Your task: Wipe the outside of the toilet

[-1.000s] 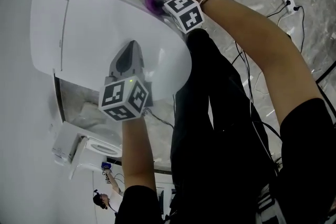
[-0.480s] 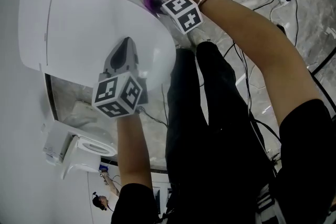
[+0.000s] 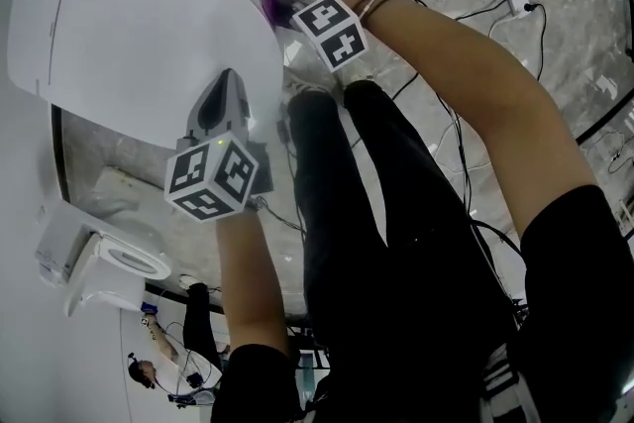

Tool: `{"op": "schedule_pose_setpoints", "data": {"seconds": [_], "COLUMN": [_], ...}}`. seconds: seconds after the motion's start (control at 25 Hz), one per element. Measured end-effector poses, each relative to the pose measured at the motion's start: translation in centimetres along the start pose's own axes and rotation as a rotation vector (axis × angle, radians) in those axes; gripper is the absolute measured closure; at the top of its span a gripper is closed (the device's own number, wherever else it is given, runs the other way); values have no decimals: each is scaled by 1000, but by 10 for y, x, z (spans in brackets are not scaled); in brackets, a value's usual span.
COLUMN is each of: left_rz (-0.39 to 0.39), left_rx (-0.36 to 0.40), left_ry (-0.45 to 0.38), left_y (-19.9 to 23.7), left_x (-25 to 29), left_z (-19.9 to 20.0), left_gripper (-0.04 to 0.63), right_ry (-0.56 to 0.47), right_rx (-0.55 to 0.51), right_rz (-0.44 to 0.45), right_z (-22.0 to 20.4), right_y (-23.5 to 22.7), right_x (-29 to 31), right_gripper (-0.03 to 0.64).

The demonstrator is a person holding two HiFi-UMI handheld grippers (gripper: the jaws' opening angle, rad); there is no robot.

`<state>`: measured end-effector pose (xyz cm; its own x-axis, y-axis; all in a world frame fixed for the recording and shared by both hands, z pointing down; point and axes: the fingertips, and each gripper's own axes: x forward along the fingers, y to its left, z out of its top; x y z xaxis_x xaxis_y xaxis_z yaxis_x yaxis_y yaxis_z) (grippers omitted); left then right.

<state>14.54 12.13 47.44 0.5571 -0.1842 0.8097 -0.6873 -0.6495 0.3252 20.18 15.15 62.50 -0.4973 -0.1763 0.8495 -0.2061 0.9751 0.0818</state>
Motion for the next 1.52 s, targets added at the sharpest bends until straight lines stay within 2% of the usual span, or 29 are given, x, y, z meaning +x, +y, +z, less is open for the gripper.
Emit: {"op": "schedule_pose_setpoints", "data": {"seconds": [0.16,0.48,0.76,0.92,1.2,1.4,1.52], "left_rz": [33,103,119,108,123,135,137], "left_rx": [-59,-139,-216,-236,-315,-350,-375], "left_ry": [-3,-30,-64,-65,-86,-101,-120], "left_y": [-1,37,65,70,96,116,123], "left_x": [-16,-46,-80,-104,-142,-170,-183], "left_z": [-30,-70,-132,-163,-225,-253,-267], "left_gripper": [588,588,588,588,588,588,588], "right_ry": [15,19,75,89,144,144,130], "right_rx": [-60,-56,-6,52,116,118,175], "right_rz": [20,41,41,40,45,52,3], "right_z": [10,26,40,58,87,135,166], "right_y": [30,51,78,98,128,146,152], "right_x": [0,3,11,11,30,57,73], "right_gripper": [535,535,535,535,535,535,535]}}
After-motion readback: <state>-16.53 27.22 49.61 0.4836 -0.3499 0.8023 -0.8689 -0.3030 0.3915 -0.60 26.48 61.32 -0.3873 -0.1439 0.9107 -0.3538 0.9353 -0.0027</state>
